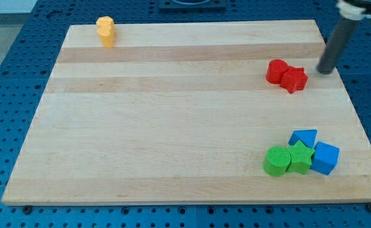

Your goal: Move the red star closer to the blue triangle

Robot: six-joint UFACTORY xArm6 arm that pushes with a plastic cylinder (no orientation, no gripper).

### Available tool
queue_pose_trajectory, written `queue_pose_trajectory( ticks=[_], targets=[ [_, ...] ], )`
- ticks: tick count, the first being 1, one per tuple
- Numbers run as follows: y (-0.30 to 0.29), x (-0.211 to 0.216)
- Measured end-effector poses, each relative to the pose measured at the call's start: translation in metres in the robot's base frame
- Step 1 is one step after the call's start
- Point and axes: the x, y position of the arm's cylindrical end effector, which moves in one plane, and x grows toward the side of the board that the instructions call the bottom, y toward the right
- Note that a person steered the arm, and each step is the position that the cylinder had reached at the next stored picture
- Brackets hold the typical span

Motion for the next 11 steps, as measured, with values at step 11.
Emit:
queue_pose_trajectory(
  ticks=[11],
  targets=[
    [-0.118, 0.156]
  ],
)
